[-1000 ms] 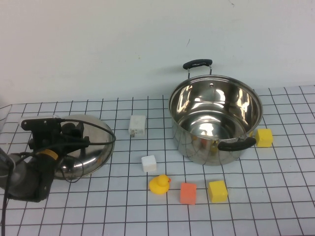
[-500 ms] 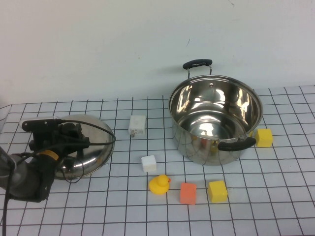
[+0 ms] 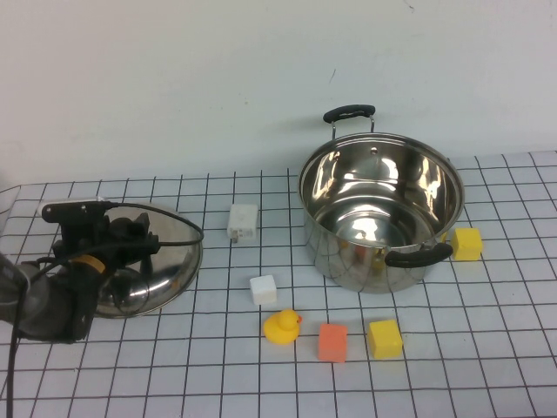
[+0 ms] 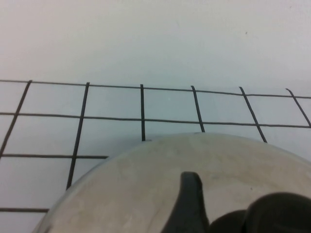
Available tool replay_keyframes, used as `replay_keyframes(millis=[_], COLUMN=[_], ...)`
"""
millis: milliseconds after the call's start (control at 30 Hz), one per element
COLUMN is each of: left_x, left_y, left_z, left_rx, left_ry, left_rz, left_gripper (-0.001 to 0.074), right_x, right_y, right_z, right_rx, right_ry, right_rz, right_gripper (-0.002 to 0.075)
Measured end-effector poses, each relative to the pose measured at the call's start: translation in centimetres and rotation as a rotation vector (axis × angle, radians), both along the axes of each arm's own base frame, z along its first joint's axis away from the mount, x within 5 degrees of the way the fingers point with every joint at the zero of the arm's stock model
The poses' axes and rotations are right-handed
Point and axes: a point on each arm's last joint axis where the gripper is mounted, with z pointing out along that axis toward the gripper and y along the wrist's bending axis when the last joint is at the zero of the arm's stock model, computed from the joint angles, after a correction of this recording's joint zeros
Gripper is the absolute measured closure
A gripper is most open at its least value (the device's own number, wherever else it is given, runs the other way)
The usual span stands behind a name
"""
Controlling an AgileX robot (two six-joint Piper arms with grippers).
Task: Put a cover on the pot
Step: Pick up the pot lid
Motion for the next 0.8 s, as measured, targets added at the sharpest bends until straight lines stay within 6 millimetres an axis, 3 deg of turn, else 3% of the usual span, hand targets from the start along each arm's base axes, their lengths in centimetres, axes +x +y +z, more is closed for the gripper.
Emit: replay_keyframes(millis=[367,500,633,800], left_x=[0.25,0.24,0.28,0.3], left_y=[-0.02,-0.02,-0.07,-0.05], left_z=[-0.04,-0.06,-0.05,0.01], left_rx=[0.006,0.006,0.007,0.007], left_ry=[0.022,0.024,0.025,0.019], left_rz=[-0.004,-0.004,-0.004,-0.002], left_gripper=[0.0252,0.0301,0.0425,0.0423], right_x=[0.0,0.0,0.0,0.0], right_y=[0.0,0.0,0.0,0.0], right_z=[0.0,0.0,0.0,0.0], right_rx=[0.0,0.0,0.0,0.0], right_ry=[0.0,0.0,0.0,0.0], right_rz=[0.0,0.0,0.0,0.0], right_gripper=[0.0717,0.0717,0.0717,0.0717])
